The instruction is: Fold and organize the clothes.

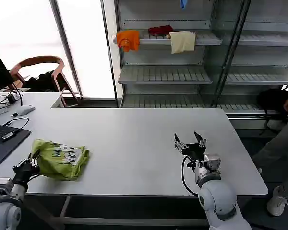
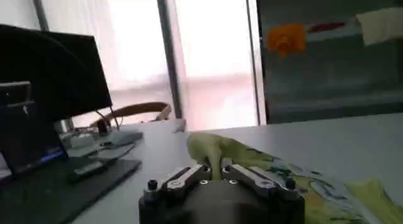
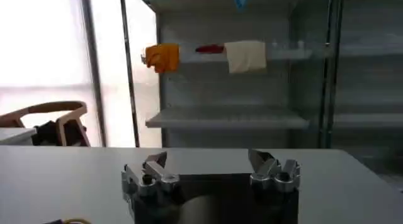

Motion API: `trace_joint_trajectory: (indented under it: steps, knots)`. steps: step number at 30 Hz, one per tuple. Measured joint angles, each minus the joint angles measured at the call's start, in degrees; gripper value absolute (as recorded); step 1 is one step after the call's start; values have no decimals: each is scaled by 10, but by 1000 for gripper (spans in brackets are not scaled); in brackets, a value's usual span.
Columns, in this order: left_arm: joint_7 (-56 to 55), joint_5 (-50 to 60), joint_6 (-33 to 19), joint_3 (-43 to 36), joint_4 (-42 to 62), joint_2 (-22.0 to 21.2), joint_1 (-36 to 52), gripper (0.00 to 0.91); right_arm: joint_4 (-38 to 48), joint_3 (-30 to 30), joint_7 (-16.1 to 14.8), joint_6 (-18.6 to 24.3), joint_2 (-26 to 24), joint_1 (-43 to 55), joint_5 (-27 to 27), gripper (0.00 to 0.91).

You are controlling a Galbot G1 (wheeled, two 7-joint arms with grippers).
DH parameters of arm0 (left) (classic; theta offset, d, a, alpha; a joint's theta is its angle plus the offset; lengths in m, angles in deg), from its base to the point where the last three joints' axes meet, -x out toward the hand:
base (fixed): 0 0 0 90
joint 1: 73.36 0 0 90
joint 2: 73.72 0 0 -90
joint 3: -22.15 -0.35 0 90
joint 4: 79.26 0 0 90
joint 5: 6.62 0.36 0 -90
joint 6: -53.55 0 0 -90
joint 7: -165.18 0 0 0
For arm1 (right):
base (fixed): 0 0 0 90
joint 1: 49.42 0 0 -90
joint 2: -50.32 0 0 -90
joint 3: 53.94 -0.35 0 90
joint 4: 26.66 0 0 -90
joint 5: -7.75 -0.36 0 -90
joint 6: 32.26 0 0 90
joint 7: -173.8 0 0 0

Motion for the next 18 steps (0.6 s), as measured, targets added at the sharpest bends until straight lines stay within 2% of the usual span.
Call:
trace_joint_trajectory:
  steps: [12,18]
  knots:
    - [54,80,-17,39,17,119,38,10,4,-9,-7,5,-7,-5,-5,907]
    - [81,140,-16,2,-13,146,42,20,4,-19,-8,9,-9,-14,-9,907]
